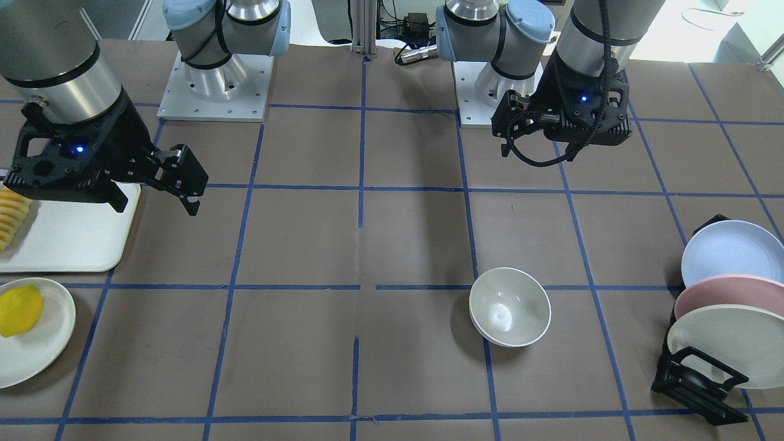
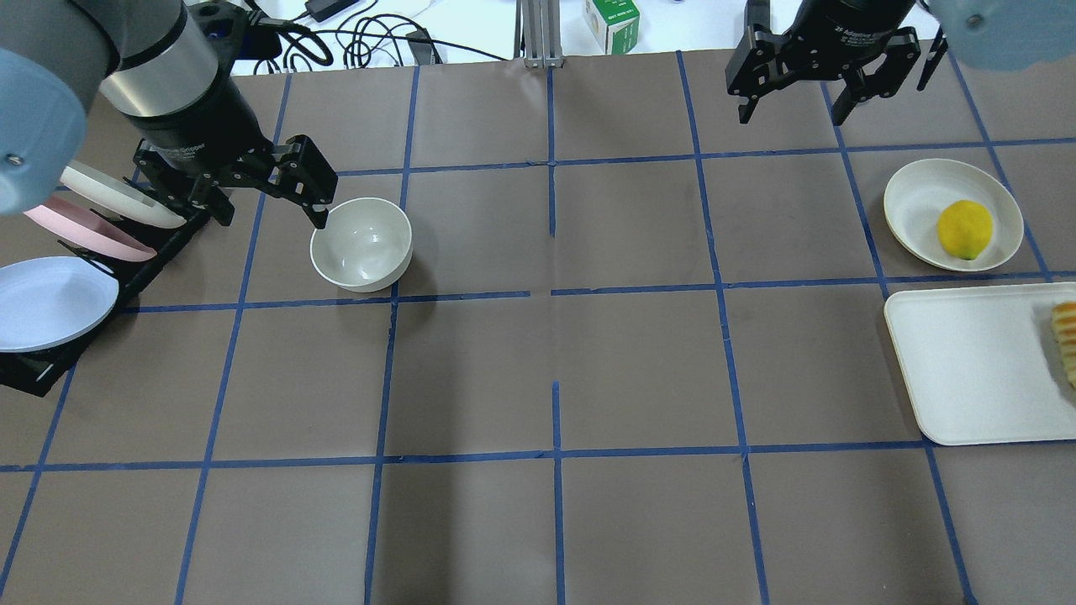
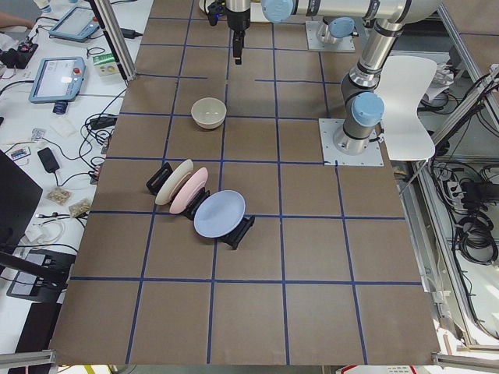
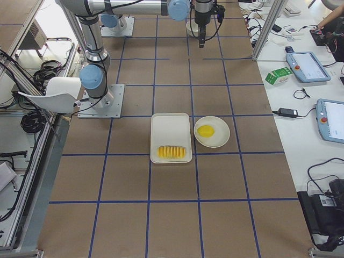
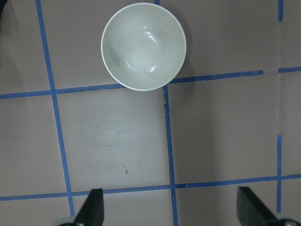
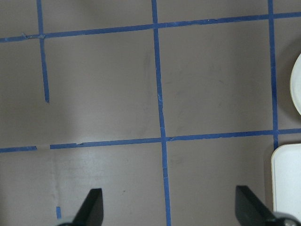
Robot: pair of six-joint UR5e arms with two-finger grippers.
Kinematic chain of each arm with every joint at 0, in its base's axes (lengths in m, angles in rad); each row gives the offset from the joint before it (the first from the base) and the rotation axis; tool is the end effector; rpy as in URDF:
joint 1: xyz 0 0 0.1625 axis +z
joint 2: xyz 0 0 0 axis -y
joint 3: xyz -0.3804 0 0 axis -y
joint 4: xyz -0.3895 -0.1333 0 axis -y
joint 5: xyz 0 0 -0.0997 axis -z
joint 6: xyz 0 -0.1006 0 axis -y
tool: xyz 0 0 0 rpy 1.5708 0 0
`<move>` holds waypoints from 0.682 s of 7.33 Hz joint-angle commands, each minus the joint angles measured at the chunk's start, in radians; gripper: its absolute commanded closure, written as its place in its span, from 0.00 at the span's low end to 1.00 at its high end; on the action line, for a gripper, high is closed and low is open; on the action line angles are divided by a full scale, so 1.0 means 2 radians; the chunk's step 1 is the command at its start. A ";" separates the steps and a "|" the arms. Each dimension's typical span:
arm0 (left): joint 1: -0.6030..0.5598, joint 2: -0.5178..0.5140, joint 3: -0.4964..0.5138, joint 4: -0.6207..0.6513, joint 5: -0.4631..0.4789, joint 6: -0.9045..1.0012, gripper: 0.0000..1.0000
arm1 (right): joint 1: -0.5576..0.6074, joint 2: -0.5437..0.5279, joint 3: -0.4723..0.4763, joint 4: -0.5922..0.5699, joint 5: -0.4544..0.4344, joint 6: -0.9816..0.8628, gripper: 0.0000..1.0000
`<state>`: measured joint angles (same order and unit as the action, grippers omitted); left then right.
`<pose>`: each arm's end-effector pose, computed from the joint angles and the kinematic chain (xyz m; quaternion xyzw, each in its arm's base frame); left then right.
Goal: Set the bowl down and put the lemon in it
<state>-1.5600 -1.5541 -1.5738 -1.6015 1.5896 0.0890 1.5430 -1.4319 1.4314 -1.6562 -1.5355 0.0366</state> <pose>-0.1262 -0.4825 0.4459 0.0392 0.9992 0.0090 0.0090 0.1215 -0.5537 0.4478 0.0314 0.9984 -0.0429 0.0178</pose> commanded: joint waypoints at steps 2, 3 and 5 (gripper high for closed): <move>0.001 0.000 -0.001 0.000 -0.004 -0.001 0.00 | 0.000 0.000 -0.002 0.000 0.001 0.000 0.00; 0.001 0.000 -0.002 0.000 -0.004 -0.001 0.00 | 0.000 0.000 -0.002 0.000 0.002 0.001 0.00; 0.000 0.001 -0.009 0.002 0.000 -0.002 0.00 | 0.000 0.000 -0.003 0.000 0.002 0.001 0.00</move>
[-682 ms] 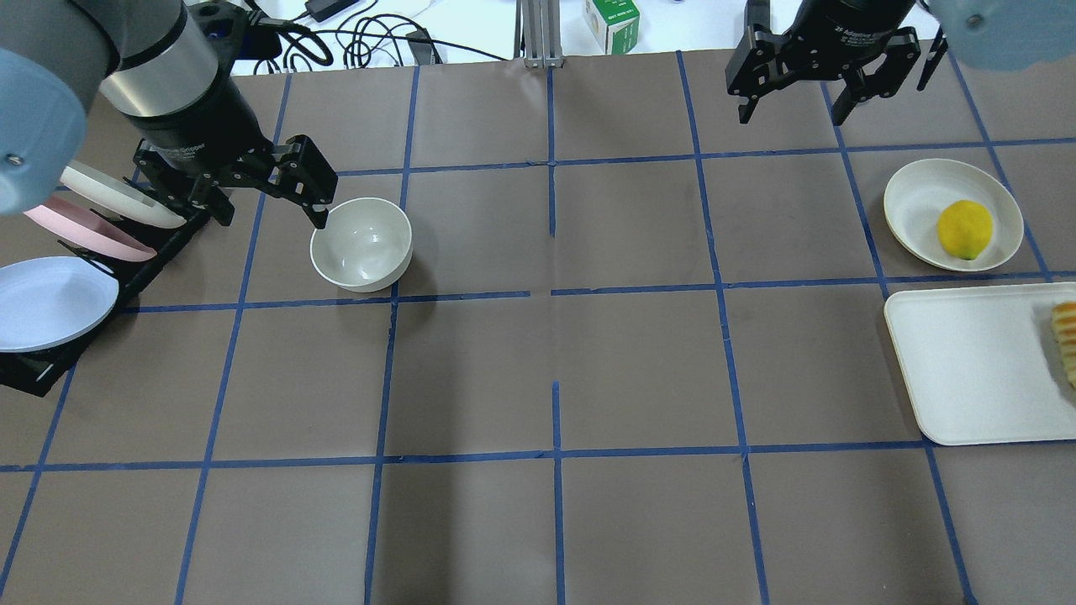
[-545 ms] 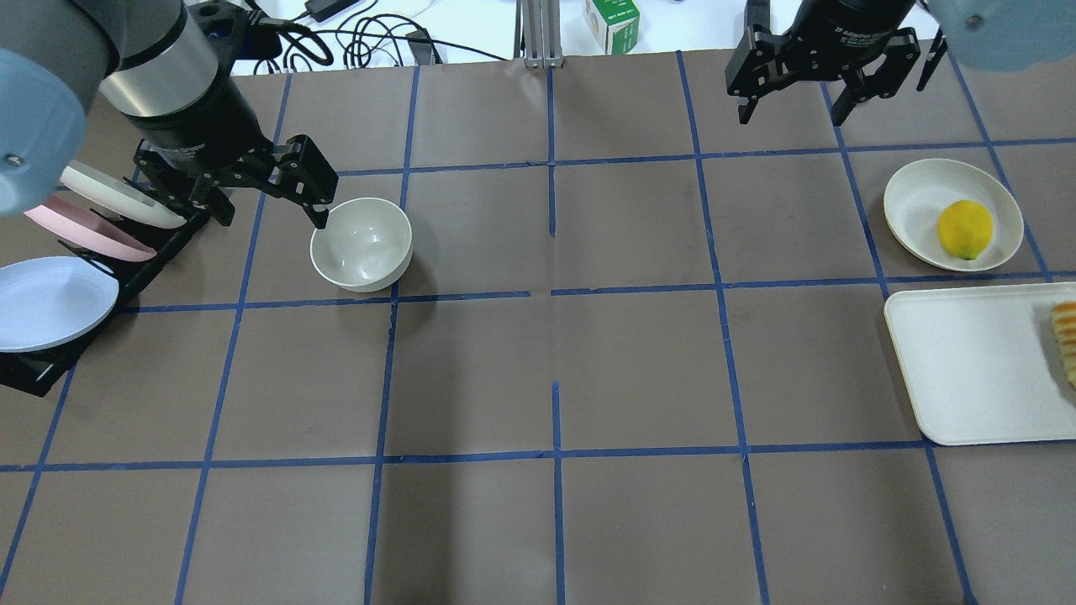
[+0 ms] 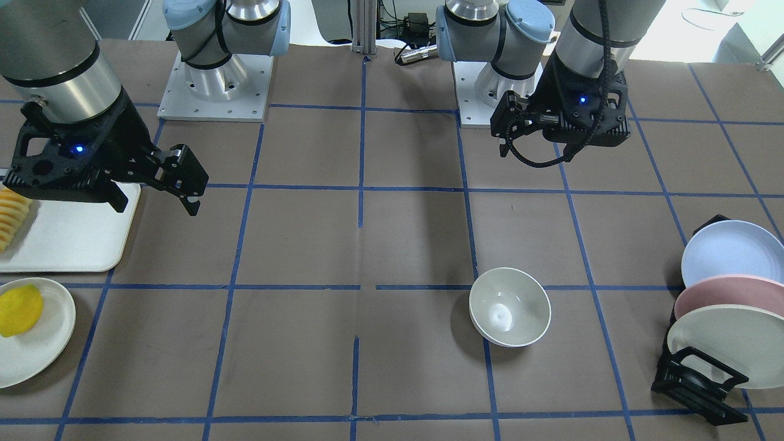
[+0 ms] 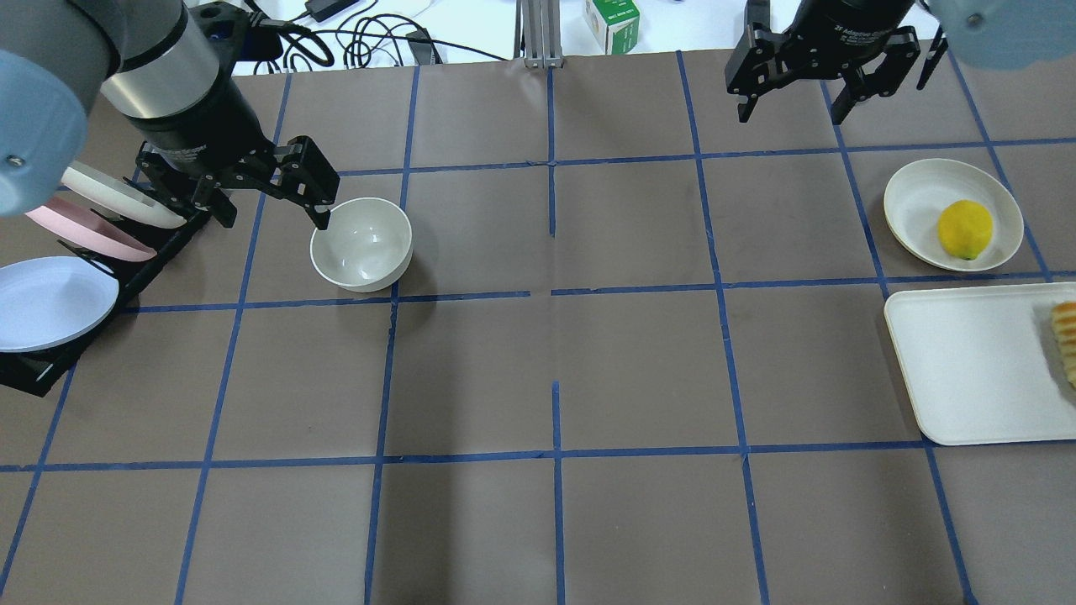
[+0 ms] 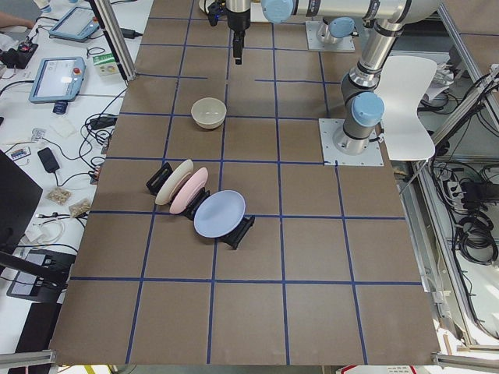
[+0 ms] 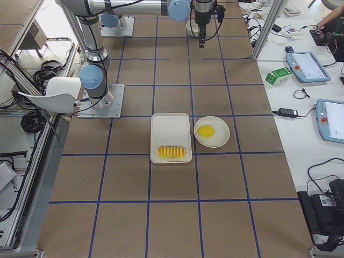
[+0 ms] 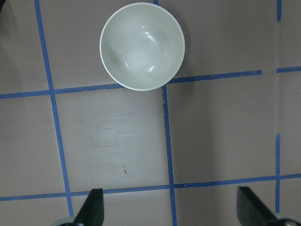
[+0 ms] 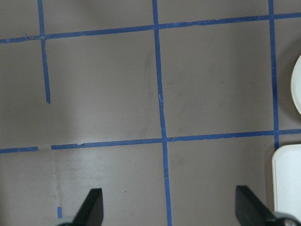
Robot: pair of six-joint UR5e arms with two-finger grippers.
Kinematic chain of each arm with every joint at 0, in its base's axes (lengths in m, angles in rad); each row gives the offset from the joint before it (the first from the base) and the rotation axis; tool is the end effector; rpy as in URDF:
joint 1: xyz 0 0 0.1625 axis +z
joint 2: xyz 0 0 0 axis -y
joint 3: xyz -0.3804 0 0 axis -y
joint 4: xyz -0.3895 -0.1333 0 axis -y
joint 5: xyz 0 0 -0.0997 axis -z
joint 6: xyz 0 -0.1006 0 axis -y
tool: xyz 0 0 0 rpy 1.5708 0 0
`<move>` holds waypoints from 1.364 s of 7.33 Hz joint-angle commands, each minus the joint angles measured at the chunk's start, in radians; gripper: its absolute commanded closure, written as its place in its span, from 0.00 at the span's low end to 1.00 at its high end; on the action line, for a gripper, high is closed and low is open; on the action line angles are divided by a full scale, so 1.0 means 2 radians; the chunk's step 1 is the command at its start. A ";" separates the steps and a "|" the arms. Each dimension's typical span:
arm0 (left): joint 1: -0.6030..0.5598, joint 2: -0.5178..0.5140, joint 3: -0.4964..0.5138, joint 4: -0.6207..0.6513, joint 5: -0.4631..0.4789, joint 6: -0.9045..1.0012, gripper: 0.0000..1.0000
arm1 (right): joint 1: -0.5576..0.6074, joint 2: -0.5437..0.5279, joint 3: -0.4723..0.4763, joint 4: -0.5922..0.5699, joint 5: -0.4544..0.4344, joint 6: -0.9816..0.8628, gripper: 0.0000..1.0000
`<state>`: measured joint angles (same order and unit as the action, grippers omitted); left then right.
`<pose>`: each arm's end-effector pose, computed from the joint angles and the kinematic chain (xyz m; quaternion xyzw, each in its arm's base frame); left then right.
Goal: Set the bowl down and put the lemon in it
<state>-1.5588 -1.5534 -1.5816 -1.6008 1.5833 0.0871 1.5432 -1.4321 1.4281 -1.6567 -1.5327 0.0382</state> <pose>-0.1263 -0.4817 0.4425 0.0376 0.9992 0.0120 0.0057 0.1219 -0.5540 0.4496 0.0320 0.9983 -0.0448 0.0193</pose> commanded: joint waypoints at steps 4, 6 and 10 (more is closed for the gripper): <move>0.005 -0.008 0.001 0.007 0.003 -0.001 0.00 | -0.037 0.006 -0.009 0.006 0.016 -0.023 0.00; 0.038 -0.012 0.001 0.010 0.002 0.002 0.00 | -0.135 0.006 -0.005 0.010 0.011 -0.146 0.00; 0.068 -0.094 -0.018 0.122 0.002 0.004 0.00 | -0.225 0.030 0.000 -0.001 -0.001 -0.296 0.00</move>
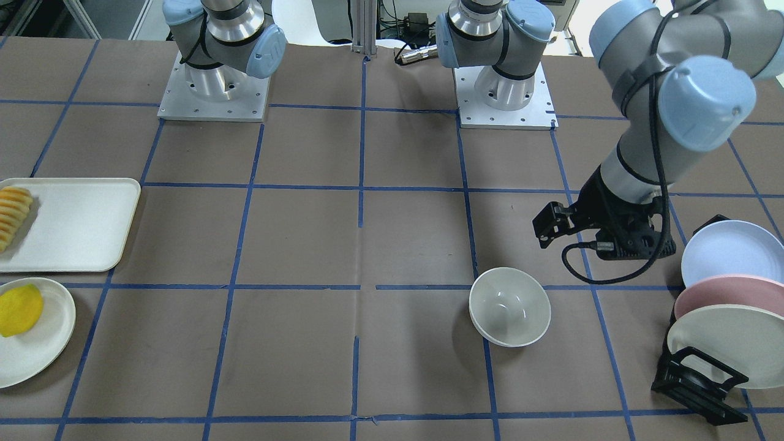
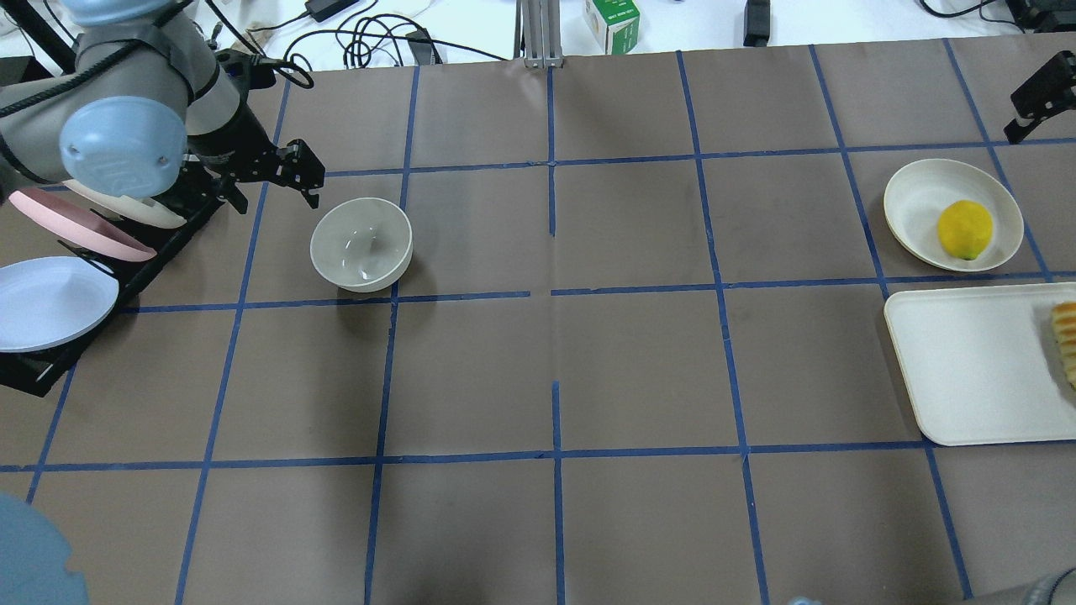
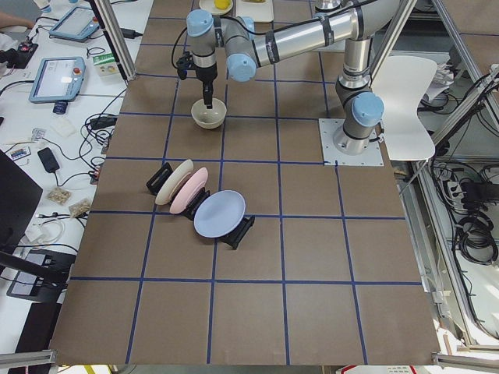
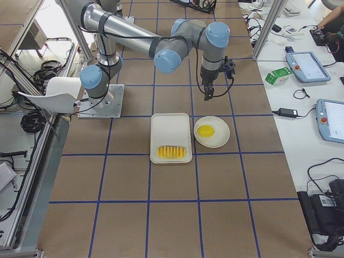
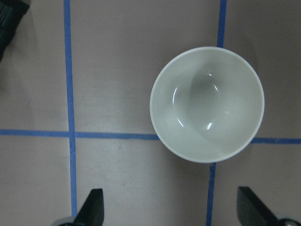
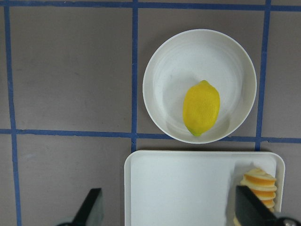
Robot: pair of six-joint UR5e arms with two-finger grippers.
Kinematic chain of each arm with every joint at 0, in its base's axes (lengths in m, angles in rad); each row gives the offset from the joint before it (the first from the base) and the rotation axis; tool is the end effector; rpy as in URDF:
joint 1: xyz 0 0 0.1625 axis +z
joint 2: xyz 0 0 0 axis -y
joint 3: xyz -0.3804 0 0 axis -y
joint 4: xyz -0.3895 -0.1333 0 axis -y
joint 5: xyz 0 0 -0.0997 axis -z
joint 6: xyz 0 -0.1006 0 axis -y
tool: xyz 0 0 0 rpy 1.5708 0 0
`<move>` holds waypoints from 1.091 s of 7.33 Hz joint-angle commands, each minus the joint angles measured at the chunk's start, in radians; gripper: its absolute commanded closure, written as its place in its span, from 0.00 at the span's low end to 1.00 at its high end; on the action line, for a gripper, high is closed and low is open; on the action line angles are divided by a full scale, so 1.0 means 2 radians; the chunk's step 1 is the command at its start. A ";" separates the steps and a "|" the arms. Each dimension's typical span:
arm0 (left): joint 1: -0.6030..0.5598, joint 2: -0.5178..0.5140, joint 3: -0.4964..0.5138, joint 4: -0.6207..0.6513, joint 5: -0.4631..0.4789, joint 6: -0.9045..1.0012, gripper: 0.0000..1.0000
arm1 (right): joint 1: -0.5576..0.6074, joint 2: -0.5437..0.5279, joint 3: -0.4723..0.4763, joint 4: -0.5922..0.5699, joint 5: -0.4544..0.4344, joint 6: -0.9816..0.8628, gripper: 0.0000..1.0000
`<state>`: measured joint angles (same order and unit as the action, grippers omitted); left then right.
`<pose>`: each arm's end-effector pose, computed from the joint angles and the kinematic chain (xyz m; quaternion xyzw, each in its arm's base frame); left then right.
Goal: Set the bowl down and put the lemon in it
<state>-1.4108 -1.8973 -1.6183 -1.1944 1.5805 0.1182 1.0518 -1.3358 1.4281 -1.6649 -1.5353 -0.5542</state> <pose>-0.0375 -0.5981 0.2801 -0.0209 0.9998 -0.0005 0.0050 -0.1670 -0.5683 0.3962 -0.0176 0.9997 -0.0098 0.0148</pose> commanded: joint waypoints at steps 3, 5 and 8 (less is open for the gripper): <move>0.004 -0.078 -0.001 0.043 -0.001 0.001 0.00 | -0.001 0.103 0.001 -0.067 -0.051 -0.010 0.00; 0.003 -0.094 0.000 0.044 -0.001 -0.008 0.36 | -0.003 0.158 0.020 -0.157 -0.048 -0.024 0.00; 0.002 -0.103 0.006 0.045 -0.004 -0.004 1.00 | -0.017 0.179 0.074 -0.244 -0.045 -0.037 0.00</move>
<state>-1.4056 -2.0967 -1.6147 -1.1051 1.5753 0.1084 1.0349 -0.9896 1.5370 -2.0999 -1.6244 -0.6114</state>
